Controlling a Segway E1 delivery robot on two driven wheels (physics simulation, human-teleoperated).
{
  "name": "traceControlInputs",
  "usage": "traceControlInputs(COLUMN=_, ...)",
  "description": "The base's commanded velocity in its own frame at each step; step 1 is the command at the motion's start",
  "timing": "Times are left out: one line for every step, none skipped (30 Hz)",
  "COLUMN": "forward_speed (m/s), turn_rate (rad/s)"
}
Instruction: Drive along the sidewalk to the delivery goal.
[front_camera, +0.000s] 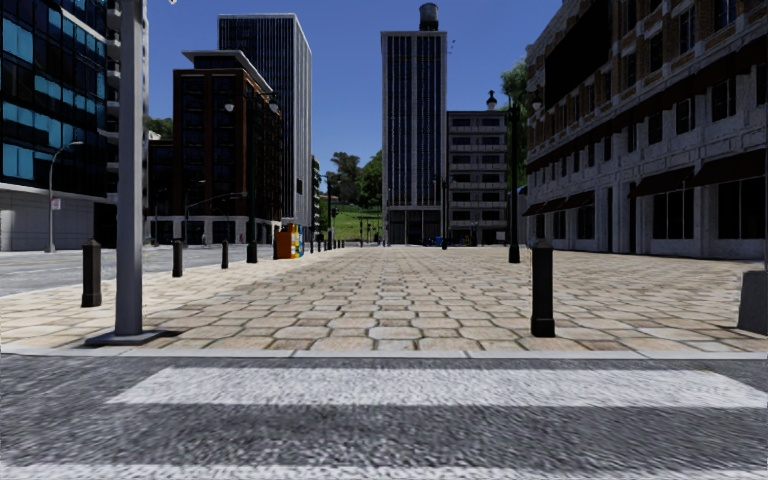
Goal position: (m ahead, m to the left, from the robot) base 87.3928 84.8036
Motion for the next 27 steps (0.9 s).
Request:
traceControlInputs(forward_speed=2.0, turn_rate=0.0)
traceControlInputs(forward_speed=2.0, turn_rate=0.0)
traceControlInputs(forward_speed=2.0, turn_rate=0.0)
traceControlInputs(forward_speed=2.0, turn_rate=0.0)
traceControlInputs(forward_speed=2.0, turn_rate=0.0)
traceControlInputs(forward_speed=2.0, turn_rate=0.0)
traceControlInputs(forward_speed=2.0, turn_rate=0.0)
traceControlInputs(forward_speed=2.0, turn_rate=0.0)
traceControlInputs(forward_speed=2.0, turn_rate=0.0)
traceControlInputs(forward_speed=2.0, turn_rate=0.0)
traceControlInputs(forward_speed=2.0, turn_rate=0.0)
traceControlInputs(forward_speed=2.0, turn_rate=0.0)
traceControlInputs(forward_speed=2.0, turn_rate=0.0)
traceControlInputs(forward_speed=2.0, turn_rate=0.0)
traceControlInputs(forward_speed=2.0, turn_rate=0.0)
traceControlInputs(forward_speed=2.0, turn_rate=0.0)
traceControlInputs(forward_speed=2.0, turn_rate=0.0)
traceControlInputs(forward_speed=2.0, turn_rate=0.0)
traceControlInputs(forward_speed=2.0, turn_rate=0.0)
traceControlInputs(forward_speed=2.0, turn_rate=0.0)
traceControlInputs(forward_speed=2.0, turn_rate=0.0)
traceControlInputs(forward_speed=2.0, turn_rate=0.0)
traceControlInputs(forward_speed=2.0, turn_rate=0.0)
traceControlInputs(forward_speed=2.0, turn_rate=0.0)
traceControlInputs(forward_speed=2.0, turn_rate=0.0)
traceControlInputs(forward_speed=2.0, turn_rate=0.0)
traceControlInputs(forward_speed=2.0, turn_rate=0.0)
